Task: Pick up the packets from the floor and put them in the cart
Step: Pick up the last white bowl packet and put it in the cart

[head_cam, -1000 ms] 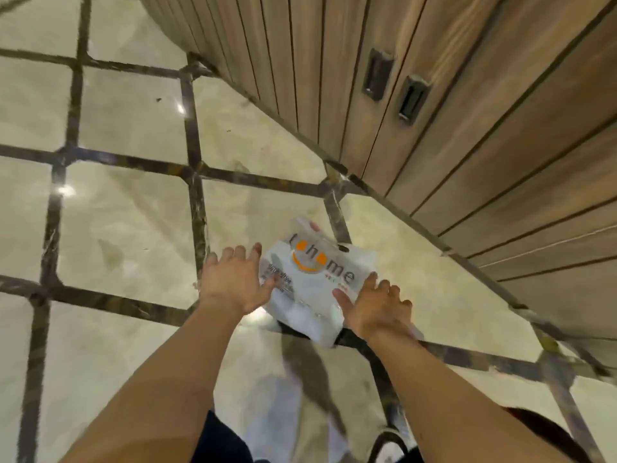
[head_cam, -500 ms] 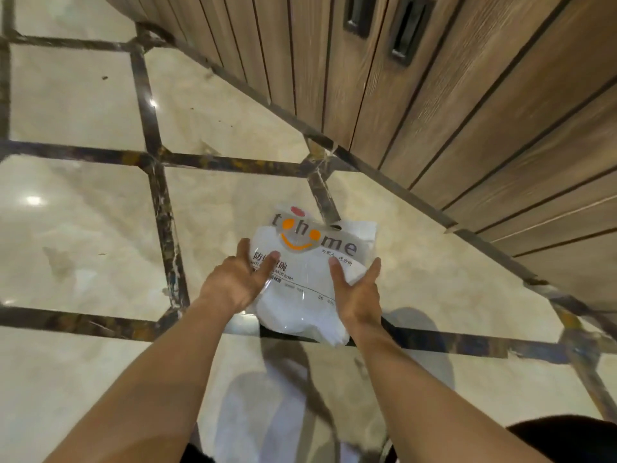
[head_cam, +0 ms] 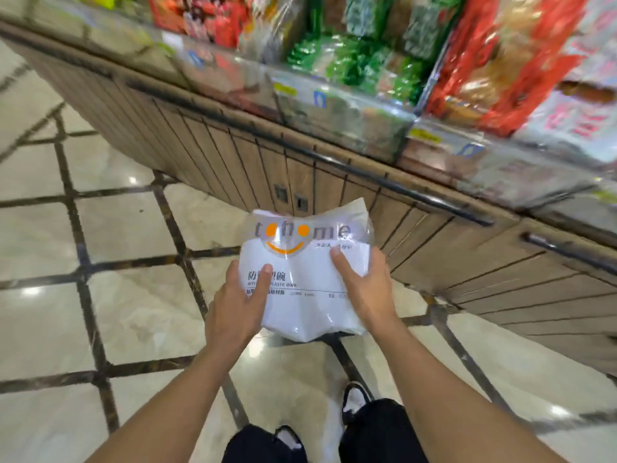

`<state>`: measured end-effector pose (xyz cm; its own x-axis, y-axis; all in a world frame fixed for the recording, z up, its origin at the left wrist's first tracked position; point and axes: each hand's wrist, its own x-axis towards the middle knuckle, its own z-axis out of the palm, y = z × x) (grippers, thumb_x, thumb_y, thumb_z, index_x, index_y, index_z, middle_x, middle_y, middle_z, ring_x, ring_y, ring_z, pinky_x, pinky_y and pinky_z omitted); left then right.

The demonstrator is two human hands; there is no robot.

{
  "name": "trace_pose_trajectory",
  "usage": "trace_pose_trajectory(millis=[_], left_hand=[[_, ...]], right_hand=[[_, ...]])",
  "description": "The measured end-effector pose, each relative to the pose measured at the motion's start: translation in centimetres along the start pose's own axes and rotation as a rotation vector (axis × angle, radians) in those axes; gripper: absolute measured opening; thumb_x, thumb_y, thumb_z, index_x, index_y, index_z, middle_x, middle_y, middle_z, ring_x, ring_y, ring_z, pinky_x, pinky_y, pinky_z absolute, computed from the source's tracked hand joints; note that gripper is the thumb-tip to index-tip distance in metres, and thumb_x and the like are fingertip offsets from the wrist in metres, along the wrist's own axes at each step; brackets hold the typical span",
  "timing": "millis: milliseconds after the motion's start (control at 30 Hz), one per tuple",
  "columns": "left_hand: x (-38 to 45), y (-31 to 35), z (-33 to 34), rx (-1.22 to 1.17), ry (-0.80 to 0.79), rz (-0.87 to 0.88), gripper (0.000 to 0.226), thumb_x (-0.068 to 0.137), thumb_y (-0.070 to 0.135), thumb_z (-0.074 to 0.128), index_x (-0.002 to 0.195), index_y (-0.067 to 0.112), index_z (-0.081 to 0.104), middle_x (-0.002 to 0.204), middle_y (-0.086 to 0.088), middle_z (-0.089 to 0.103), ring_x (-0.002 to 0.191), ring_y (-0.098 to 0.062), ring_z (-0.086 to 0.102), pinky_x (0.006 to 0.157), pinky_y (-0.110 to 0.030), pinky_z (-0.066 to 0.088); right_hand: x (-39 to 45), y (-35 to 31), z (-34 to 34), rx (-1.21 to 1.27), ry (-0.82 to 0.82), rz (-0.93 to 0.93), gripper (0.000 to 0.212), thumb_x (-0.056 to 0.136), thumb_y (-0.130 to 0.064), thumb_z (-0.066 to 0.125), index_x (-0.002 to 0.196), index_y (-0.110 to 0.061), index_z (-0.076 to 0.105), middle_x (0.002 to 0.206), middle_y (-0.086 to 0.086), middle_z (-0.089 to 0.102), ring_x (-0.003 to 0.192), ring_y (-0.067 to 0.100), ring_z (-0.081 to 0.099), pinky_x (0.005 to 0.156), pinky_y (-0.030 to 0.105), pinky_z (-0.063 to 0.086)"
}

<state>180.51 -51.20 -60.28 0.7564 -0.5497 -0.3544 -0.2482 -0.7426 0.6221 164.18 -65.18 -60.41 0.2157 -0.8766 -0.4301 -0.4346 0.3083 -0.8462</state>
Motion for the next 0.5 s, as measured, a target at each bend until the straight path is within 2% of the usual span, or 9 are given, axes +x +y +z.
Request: trace_pose_trajectory(millis=[33,100,167,200,267,333,433,500], left_hand=[[-1.6,2.8,-1.9,-0.001,-0.006,0.028,0.076,0.079,0.090,0.028,0.134,0.040,0.046,0.116,0.004,0.070,0.104,-0.032,0.066,0.086,-0.044,0.052],[-4.7,8.3,-5.1,-0.013,-0.032,0.101,0.073,0.079,0.088,0.031,0.130,0.038,0.049,0.114,0.006,0.069,0.104,-0.030,0.066,0.081,-0.041,0.049],[-7.7,13.8,-7.4,-0.027,-0.081,0.203,0.070,0.079,0.087,0.032,0.124,0.037,0.050,0.110,0.006,0.068,0.100,-0.028,0.066,0.078,-0.040,0.047],[-9.1,16.6,-8.3,-0.028,-0.104,0.262,0.070,0.078,0.088,0.032,0.121,0.036,0.050,0.108,0.005,0.069,0.098,-0.029,0.065,0.077,-0.039,0.046],[-12.0,22.0,-9.6,-0.001,-0.153,0.385,0.071,0.075,0.088,0.030,0.121,0.037,0.050,0.107,0.002,0.071,0.099,-0.030,0.066,0.076,-0.038,0.045],[-15.1,27.3,-10.2,0.029,-0.193,0.504,0.070,0.076,0.088,0.033,0.123,0.039,0.048,0.110,-0.005,0.072,0.105,-0.035,0.066,0.079,-0.040,0.046],[-20.7,34.8,-9.8,0.078,-0.238,0.694,0.075,0.076,0.088,0.033,0.130,0.037,0.047,0.118,-0.011,0.071,0.110,-0.038,0.065,0.083,-0.043,0.048],[-25.2,39.4,-8.6,0.080,-0.278,0.817,0.082,0.075,0.089,0.031,0.135,0.035,0.046,0.124,-0.015,0.069,0.113,-0.041,0.064,0.089,-0.046,0.049]], right_hand=[[-1.7,-2.4,-2.3,0.034,0.015,-0.005,0.063,0.081,-0.066,0.074,0.124,-0.024,0.056,0.116,-0.005,0.064,0.110,0.019,0.064,0.087,0.035,0.053],[-5.0,-6.9,-7.0,0.064,0.076,-0.011,0.066,0.079,-0.071,0.072,0.126,-0.029,0.052,0.105,-0.024,0.059,0.099,0.010,0.064,0.071,0.019,0.046],[-8.4,-10.8,-11.8,0.088,0.172,-0.032,0.070,0.078,-0.073,0.071,0.131,-0.033,0.051,0.102,-0.030,0.058,0.092,-0.001,0.062,0.067,0.013,0.043],[-9.9,-12.6,-14.3,0.106,0.223,-0.045,0.073,0.076,-0.073,0.072,0.133,-0.033,0.052,0.105,-0.028,0.060,0.095,0.000,0.063,0.071,0.014,0.045],[-13.3,-15.5,-19.5,0.139,0.330,-0.059,0.079,0.073,-0.075,0.071,0.136,-0.031,0.052,0.113,-0.019,0.065,0.107,0.013,0.065,0.083,0.026,0.048],[-16.7,-17.7,-24.8,0.179,0.425,-0.087,0.080,0.074,-0.075,0.071,0.138,-0.029,0.053,0.113,-0.019,0.066,0.112,0.017,0.064,0.084,0.029,0.049],[-21.7,-19.7,-33.1,0.210,0.558,-0.135,0.073,0.083,-0.067,0.071,0.140,-0.024,0.057,0.127,-0.005,0.070,0.120,0.021,0.064,0.104,0.042,0.050],[-25.3,-20.0,-38.8,0.228,0.649,-0.151,0.069,0.085,-0.064,0.071,0.138,-0.020,0.059,0.131,0.001,0.070,0.122,0.024,0.065,0.109,0.046,0.048]])
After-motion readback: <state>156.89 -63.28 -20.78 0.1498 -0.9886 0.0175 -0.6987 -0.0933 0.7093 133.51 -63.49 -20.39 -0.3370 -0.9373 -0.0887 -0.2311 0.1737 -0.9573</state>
